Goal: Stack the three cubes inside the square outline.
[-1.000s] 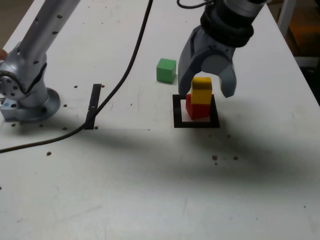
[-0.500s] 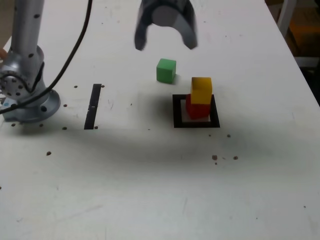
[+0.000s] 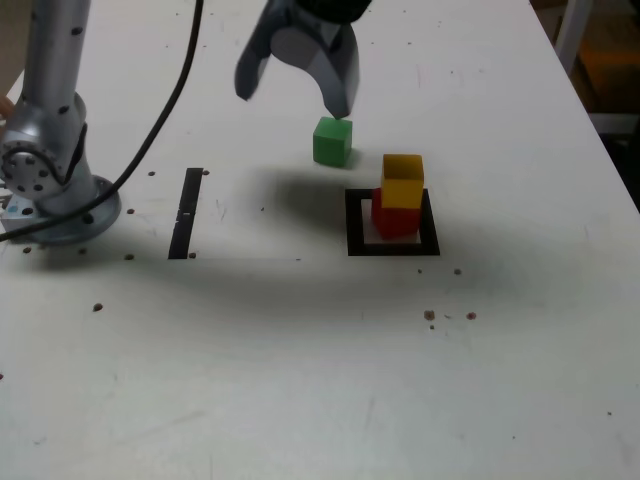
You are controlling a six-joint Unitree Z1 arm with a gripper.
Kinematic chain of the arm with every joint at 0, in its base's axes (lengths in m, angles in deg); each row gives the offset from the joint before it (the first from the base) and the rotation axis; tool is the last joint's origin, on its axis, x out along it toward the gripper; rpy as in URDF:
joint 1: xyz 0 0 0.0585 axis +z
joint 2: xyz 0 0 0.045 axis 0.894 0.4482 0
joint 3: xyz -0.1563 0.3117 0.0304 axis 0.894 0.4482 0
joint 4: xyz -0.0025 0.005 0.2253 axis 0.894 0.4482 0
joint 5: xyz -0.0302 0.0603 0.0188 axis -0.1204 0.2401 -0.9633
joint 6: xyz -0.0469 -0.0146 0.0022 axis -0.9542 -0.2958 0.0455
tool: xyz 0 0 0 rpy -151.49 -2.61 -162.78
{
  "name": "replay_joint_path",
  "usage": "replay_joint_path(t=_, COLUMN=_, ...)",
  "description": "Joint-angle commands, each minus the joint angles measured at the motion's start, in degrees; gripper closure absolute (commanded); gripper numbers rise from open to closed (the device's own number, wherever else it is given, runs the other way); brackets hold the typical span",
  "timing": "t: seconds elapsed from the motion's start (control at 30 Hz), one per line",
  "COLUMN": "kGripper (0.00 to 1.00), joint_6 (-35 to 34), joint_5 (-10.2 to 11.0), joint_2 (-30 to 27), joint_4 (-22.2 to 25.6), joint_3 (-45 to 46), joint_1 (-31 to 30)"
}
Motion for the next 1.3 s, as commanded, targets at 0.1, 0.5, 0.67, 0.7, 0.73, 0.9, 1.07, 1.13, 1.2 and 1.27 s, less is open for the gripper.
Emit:
replay_joint_path(t=0.1, kGripper=0.00, joint_6=3.9, joint_5=-0.4, joint_2=1.0, joint_4=-9.6, joint_3=4.5, joint_1=1.1)
replay_joint_path(t=0.5, kGripper=0.00, joint_6=7.9, joint_5=0.0, joint_2=2.9, joint_4=-14.7, joint_3=5.8, joint_1=4.4)
replay_joint_path(t=0.67, kGripper=0.01, joint_6=8.2, joint_5=-0.7, joint_2=4.4, joint_4=-15.9, joint_3=6.0, joint_1=4.8)
replay_joint_path(t=0.7, kGripper=0.01, joint_6=8.5, joint_5=-1.0, joint_2=4.7, joint_4=-16.0, joint_3=6.0, joint_1=4.8)
replay_joint_path(t=0.73, kGripper=0.01, joint_6=8.8, joint_5=-1.2, joint_2=5.1, joint_4=-16.0, joint_3=5.9, joint_1=4.9)
replay_joint_path(t=0.9, kGripper=0.02, joint_6=11.4, joint_5=-0.6, joint_2=6.3, joint_4=-16.3, joint_3=4.8, joint_1=4.9)
replay_joint_path(t=1.07, kGripper=0.03, joint_6=12.6, joint_5=0.0, joint_2=7.0, joint_4=-16.3, joint_3=3.9, joint_1=4.9)
replay_joint_path(t=1.13, kGripper=0.03, joint_6=12.6, joint_5=0.0, joint_2=7.3, joint_4=-15.9, joint_3=3.7, joint_1=4.9)
replay_joint_path(t=1.2, kGripper=0.05, joint_6=12.6, joint_5=0.0, joint_2=7.6, joint_4=-15.2, joint_3=3.3, joint_1=4.9)
replay_joint_path(t=1.27, kGripper=0.08, joint_6=12.7, joint_5=0.1, joint_2=7.9, joint_4=-14.7, joint_3=3.0, joint_1=4.9)
